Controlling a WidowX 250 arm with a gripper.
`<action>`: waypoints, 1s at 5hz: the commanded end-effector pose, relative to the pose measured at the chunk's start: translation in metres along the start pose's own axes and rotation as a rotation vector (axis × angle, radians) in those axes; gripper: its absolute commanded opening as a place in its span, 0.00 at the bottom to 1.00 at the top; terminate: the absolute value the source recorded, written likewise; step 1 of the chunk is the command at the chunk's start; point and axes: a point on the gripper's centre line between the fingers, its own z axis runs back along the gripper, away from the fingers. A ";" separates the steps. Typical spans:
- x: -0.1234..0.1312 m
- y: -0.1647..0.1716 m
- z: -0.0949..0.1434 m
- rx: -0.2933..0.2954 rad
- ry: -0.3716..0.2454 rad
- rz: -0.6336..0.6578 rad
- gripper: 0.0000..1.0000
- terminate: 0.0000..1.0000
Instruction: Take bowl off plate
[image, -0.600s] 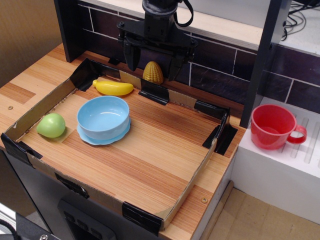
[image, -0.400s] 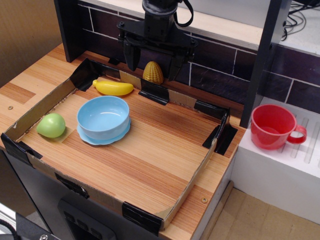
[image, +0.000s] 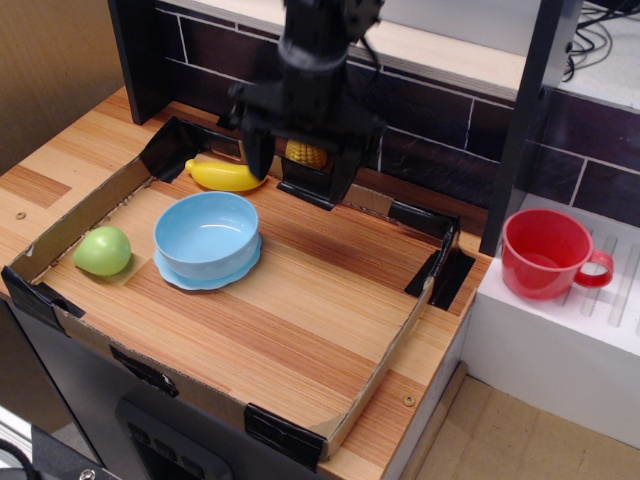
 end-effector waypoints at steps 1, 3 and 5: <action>-0.010 0.019 -0.004 -0.029 -0.042 0.172 1.00 0.00; -0.019 0.020 -0.019 -0.036 -0.052 0.172 1.00 0.00; -0.019 0.020 -0.026 -0.026 -0.048 0.195 0.00 0.00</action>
